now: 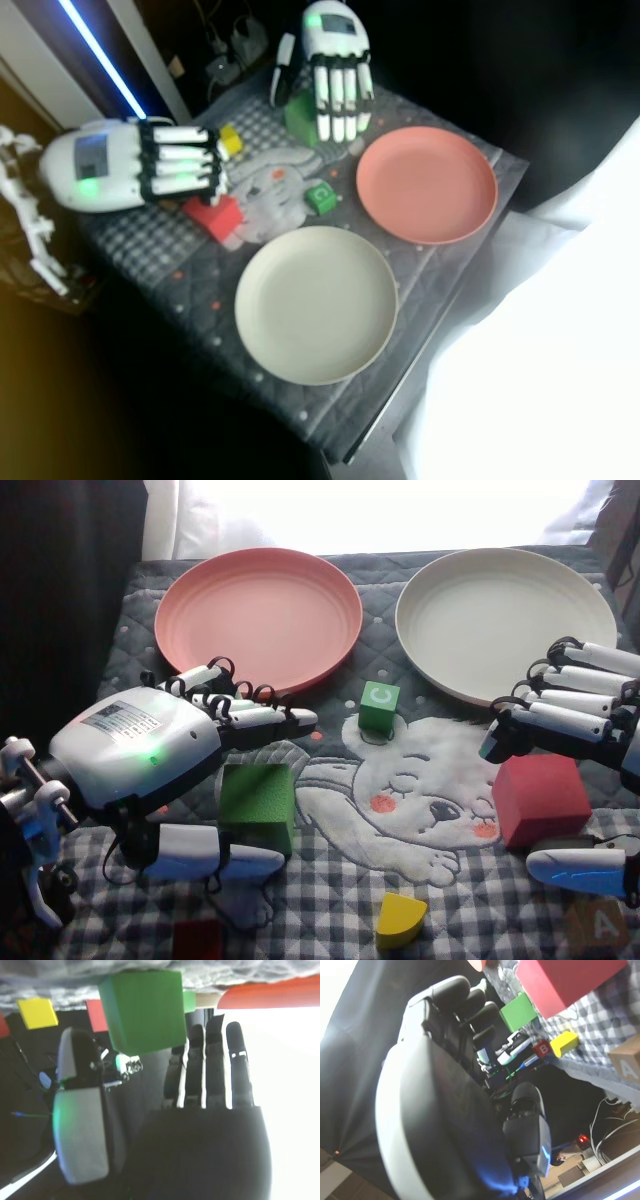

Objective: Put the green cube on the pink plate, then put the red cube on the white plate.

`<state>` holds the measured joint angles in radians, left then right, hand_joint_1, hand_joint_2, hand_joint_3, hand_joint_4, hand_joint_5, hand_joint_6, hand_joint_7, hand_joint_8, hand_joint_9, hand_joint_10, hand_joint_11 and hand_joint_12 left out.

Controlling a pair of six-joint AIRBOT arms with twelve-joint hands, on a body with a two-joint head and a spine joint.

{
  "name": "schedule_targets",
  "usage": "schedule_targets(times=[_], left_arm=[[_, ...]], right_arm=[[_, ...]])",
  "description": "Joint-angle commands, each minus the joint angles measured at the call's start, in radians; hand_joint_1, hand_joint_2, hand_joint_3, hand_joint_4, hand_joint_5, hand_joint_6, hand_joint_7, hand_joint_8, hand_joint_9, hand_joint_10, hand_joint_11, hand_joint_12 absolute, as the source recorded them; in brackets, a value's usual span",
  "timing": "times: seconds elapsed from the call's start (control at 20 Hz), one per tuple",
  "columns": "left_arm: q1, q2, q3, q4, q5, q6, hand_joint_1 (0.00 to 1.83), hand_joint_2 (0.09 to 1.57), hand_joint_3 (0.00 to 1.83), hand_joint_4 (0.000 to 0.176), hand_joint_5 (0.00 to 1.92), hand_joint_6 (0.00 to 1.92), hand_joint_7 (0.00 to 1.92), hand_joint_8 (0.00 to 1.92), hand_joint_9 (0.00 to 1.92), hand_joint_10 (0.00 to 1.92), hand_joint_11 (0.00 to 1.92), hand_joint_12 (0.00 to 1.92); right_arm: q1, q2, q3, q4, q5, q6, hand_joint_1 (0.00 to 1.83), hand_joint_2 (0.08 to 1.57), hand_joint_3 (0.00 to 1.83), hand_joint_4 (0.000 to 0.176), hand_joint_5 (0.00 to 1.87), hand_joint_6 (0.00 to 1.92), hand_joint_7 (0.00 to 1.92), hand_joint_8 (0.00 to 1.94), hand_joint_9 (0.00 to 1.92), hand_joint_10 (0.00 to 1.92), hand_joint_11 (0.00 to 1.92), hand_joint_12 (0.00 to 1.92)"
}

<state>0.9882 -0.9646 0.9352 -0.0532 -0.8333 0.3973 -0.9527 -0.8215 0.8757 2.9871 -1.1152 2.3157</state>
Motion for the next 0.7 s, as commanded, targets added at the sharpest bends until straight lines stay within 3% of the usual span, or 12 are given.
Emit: schedule_targets(times=[0.0, 0.15, 0.2, 0.25, 0.3, 0.35, 0.4, 0.45, 0.55, 0.6, 0.65], left_arm=[[0.002, -0.018, 0.007, -0.003, -0.037, 0.000, 0.74, 1.05, 0.00, 0.000, 0.50, 0.04, 0.54, 0.02, 0.56, 0.08, 0.14, 1.28], [0.003, -0.021, 0.009, -0.004, -0.023, 0.000, 0.87, 1.10, 0.00, 0.000, 0.67, 0.03, 0.71, 0.02, 0.73, 0.20, 0.38, 1.42], [0.003, -0.022, 0.010, -0.004, -0.018, 0.000, 0.91, 1.12, 0.00, 0.000, 0.72, 0.02, 0.79, 0.02, 0.72, 0.42, 0.45, 1.46], [0.003, -0.024, 0.011, -0.003, -0.015, 0.000, 0.98, 1.14, 0.00, 0.000, 0.78, 0.02, 0.88, 0.06, 0.70, 0.77, 0.52, 1.51], [0.003, -0.025, 0.012, -0.003, -0.015, 0.000, 1.18, 1.20, 0.00, 0.000, 0.74, 0.95, 0.95, 0.97, 0.87, 0.97, 0.81, 1.38], [0.003, -0.026, 0.013, -0.004, -0.019, 0.000, 1.32, 1.20, 0.00, 0.000, 0.68, 1.09, 0.84, 1.23, 0.91, 1.34, 0.80, 1.48], [0.003, -0.026, 0.014, -0.006, -0.025, 0.000, 1.35, 1.20, 0.00, 0.000, 0.68, 1.12, 0.81, 1.29, 0.91, 1.42, 0.80, 1.52], [0.003, -0.026, 0.016, -0.012, -0.041, 0.000, 1.34, 1.23, 0.00, 0.000, 0.65, 1.28, 0.73, 1.35, 0.81, 1.49, 0.70, 1.56], [0.002, -0.021, 0.016, -0.022, -0.085, 0.000, 1.34, 1.24, 0.00, 0.000, 0.61, 1.31, 0.71, 1.36, 0.80, 1.53, 0.73, 1.58], [0.000, -0.011, 0.016, -0.028, -0.123, 0.000, 1.34, 1.24, 0.00, 0.000, 0.64, 1.31, 0.73, 1.34, 0.78, 1.53, 0.65, 1.61], [-0.009, 0.001, 0.015, -0.034, -0.170, 0.000, 1.20, 1.25, 0.00, 0.000, 0.67, 1.30, 0.81, 1.41, 0.69, 1.43, 0.50, 1.79]], right_arm=[[0.002, 0.000, 0.000, 0.022, -0.119, 0.005, 0.16, 1.15, 0.01, 0.000, 0.14, 1.12, 0.31, 1.13, 0.16, 1.34, 0.00, 1.80], [0.002, 0.000, 0.000, 0.022, -0.119, 0.005, 0.13, 1.17, 0.01, 0.000, 0.14, 1.13, 0.30, 1.13, 0.15, 1.33, 0.00, 1.82], [0.002, 0.000, 0.000, 0.022, -0.119, 0.005, 0.12, 1.18, 0.02, 0.000, 0.13, 1.13, 0.29, 1.13, 0.15, 1.33, 0.00, 1.80], [0.002, 0.000, 0.000, 0.022, -0.119, 0.005, 0.12, 1.18, 0.02, 0.000, 0.13, 1.12, 0.30, 1.12, 0.15, 1.32, 0.00, 1.78], [0.002, 0.001, 0.000, 0.022, -0.119, 0.005, 0.13, 1.18, 0.01, 0.000, 0.13, 1.12, 0.30, 1.12, 0.15, 1.31, 0.00, 1.76], [0.002, 0.001, 0.000, 0.022, -0.119, 0.005, 0.15, 1.16, 0.01, 0.000, 0.13, 1.12, 0.30, 1.11, 0.15, 1.30, 0.00, 1.74], [0.002, 0.001, 0.000, 0.022, -0.119, 0.005, 0.17, 1.16, 0.00, 0.000, 0.14, 1.11, 0.31, 1.11, 0.15, 1.30, 0.00, 1.77], [0.002, 0.001, 0.000, 0.022, -0.119, 0.005, 0.14, 1.19, 0.01, 0.000, 0.16, 1.11, 0.32, 1.11, 0.17, 1.31, 0.00, 1.82], [0.002, 0.001, 0.000, 0.022, -0.119, 0.005, 0.14, 1.20, 0.02, 0.000, 0.15, 1.12, 0.31, 1.12, 0.15, 1.31, 0.00, 1.80], [0.002, 0.001, 0.000, 0.022, -0.119, 0.005, 0.12, 1.23, 0.02, 0.000, 0.14, 1.14, 0.30, 1.15, 0.14, 1.33, 0.00, 1.83], [0.002, 0.001, 0.000, 0.022, -0.119, 0.005, 0.11, 1.22, 0.02, 0.000, 0.13, 1.14, 0.30, 1.14, 0.14, 1.33, 0.00, 1.80]])
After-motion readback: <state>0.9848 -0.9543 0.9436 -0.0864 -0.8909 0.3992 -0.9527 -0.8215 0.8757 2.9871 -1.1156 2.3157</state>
